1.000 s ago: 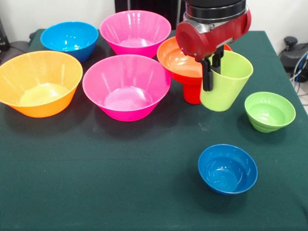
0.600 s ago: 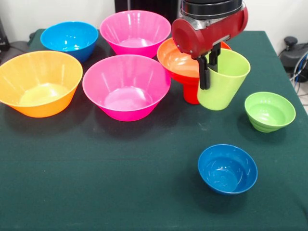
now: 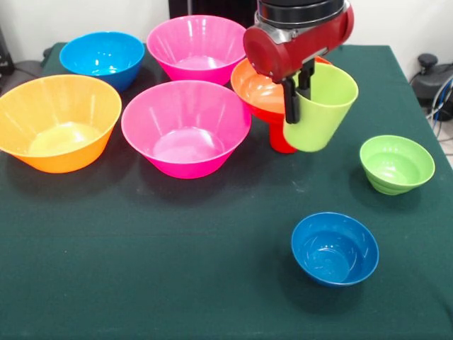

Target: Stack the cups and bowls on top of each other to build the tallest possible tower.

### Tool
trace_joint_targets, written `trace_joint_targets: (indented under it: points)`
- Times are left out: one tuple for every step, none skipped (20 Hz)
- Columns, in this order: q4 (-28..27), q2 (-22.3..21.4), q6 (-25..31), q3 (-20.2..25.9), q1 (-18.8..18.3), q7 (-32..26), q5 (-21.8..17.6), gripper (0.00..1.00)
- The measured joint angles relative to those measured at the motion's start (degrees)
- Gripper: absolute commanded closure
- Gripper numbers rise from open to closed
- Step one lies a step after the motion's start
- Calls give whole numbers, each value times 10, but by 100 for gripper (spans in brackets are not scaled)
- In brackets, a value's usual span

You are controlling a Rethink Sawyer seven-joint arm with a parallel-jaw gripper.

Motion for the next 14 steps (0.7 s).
trace_joint_targets:
  points:
    - [2, -1, 7, 1, -2, 0, -1, 100]
    - [4, -2, 12, 2, -5, 0, -1, 100]
    - [11, -6, 21, 6, -12, 0, -3, 100]
    - [15, -7, 25, 9, -16, 0, -5, 100]
    - [17, -9, 27, 11, -19, 0, -6, 100]
    - [25, -14, 31, 18, -30, 0, -8, 100]
    - [29, -16, 32, 22, -35, 0, -9, 100]
    - [34, -19, 33, 27, -43, 0, -12, 100]
    - [39, -21, 33, 32, -51, 0, -14, 100]
    - [42, -23, 33, 34, -55, 0, -16, 100]
    - [46, -24, 33, 36, -60, 0, -17, 100]
    - [55, -28, 33, 43, -72, 0, -21, 100]
    - [62, -31, 33, 49, -81, 0, -24, 100]
    - [66, -32, 33, 52, -86, 0, -25, 100]
